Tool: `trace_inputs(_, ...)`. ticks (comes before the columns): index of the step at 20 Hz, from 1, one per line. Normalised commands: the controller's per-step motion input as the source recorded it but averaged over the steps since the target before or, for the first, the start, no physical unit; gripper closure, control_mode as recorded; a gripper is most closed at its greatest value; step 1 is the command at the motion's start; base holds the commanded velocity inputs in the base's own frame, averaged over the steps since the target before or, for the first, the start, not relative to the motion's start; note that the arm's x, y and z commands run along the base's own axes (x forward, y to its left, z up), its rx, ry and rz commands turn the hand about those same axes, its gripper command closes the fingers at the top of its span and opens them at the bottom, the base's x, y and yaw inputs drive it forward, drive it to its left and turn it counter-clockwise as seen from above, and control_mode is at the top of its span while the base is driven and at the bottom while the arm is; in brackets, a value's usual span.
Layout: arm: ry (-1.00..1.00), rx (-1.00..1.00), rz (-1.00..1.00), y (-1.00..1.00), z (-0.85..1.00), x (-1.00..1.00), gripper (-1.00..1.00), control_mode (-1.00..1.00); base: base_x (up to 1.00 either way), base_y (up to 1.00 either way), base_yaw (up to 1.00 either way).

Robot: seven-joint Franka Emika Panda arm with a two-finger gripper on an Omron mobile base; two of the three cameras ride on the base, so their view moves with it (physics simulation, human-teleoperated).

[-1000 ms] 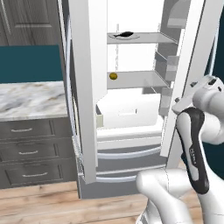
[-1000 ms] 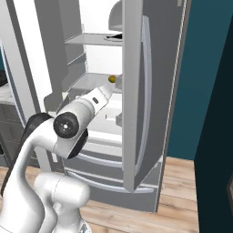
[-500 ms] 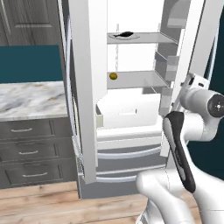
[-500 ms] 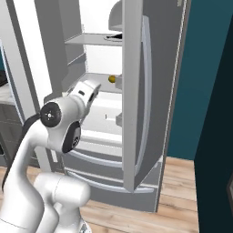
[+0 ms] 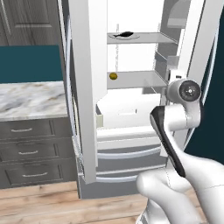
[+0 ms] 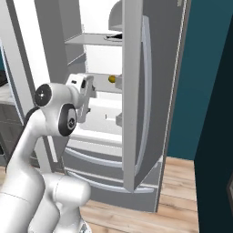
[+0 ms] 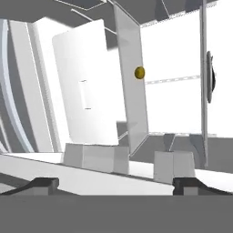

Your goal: Retrieve the fish from the fridge and place it on the saucepan with marinade on the stove.

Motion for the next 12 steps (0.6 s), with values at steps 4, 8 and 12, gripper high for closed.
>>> trace_inputs(4,0.01,-0.01,0.0,0.0,-0.13,0.44,-1.0,-1.0,0.0,0.0,0.0)
trace_inputs(8,-0.14,0.0,0.0,0.0,-0.26,0.35,-1.0,-1.0,0.0,0.0,0.0)
trace_inputs(12,-0.19,-0.01,-0.16,0.0,-0.37,0.3,-1.0,-1.0,0.0,0.0,0.0)
